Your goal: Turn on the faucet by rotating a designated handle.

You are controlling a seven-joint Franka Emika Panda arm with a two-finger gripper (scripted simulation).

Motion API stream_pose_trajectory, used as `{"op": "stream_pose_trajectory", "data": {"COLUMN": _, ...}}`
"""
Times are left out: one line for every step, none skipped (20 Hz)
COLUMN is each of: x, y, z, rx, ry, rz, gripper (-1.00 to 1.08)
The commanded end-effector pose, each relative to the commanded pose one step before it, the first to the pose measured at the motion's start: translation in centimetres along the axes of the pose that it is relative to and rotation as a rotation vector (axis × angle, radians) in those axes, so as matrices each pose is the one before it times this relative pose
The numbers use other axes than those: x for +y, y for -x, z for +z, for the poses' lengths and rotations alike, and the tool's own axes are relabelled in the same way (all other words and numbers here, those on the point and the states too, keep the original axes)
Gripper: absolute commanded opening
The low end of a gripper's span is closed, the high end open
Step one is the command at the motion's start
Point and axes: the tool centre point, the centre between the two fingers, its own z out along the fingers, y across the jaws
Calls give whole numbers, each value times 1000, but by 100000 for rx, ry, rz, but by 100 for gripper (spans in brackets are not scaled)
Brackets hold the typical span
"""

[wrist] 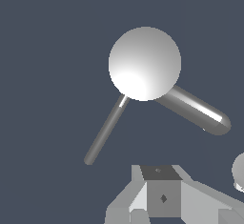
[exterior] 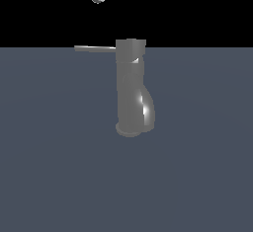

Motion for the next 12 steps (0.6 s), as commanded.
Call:
{"op": "stream_pose_trajectory", "data": {"x": -1191, "y": -106, "z": 1072, "rx": 295, "ry": 309, "rz": 6025, "gripper": -100}}
{"op": "stream_pose_trajectory", "data": {"x": -460, "y": -8, "z": 433, "rx": 179, "ry": 143, "rz": 2350, "gripper": -100}}
{"op": "stream_pose_trajectory", "data": {"x": -457, "y": 7, "z": 437, "rx": 204, "ry": 140, "rz": 2348, "gripper": -100}}
{"op": "stream_pose_trajectory", "data": {"x": -453, "y": 22, "z": 441, "rx": 230, "ry": 136, "rz": 2346, "gripper": -100}}
{"op": "stream_pose_trajectory", "data": {"x": -448, "y": 37, "z": 445, "rx": 255, "ry": 130, "rz": 2344, "gripper": -100}}
{"op": "stream_pose_trajectory", "data": {"x": -443, "y": 53, "z": 448, "rx": 280, "ry": 123, "rz": 2338, "gripper": -100}}
{"op": "stream_pose_trajectory", "data": {"x": -438, "y": 67, "z": 451, "rx": 305, "ry": 114, "rz": 2335, "gripper": -100}}
{"op": "stream_pose_trajectory", "data": {"x": -432, "y": 82, "z": 454, "rx": 329, "ry": 104, "rz": 2331, "gripper": -100}}
{"op": "stream_pose_trajectory", "data": {"x": -425, "y": 96, "z": 457, "rx": 353, "ry": 92, "rz": 2326, "gripper": -100}}
{"op": "stream_pose_trajectory", "data": {"x": -418, "y": 110, "z": 460, "rx": 376, "ry": 79, "rz": 2320, "gripper": -100}}
{"op": "stream_pose_trajectory", "data": {"x": -410, "y": 124, "z": 461, "rx": 398, "ry": 64, "rz": 2310, "gripper": -100}}
{"op": "stream_pose_trajectory", "data": {"x": -395, "y": 135, "z": 455, "rx": 413, "ry": 48, "rz": 2265, "gripper": -100}}
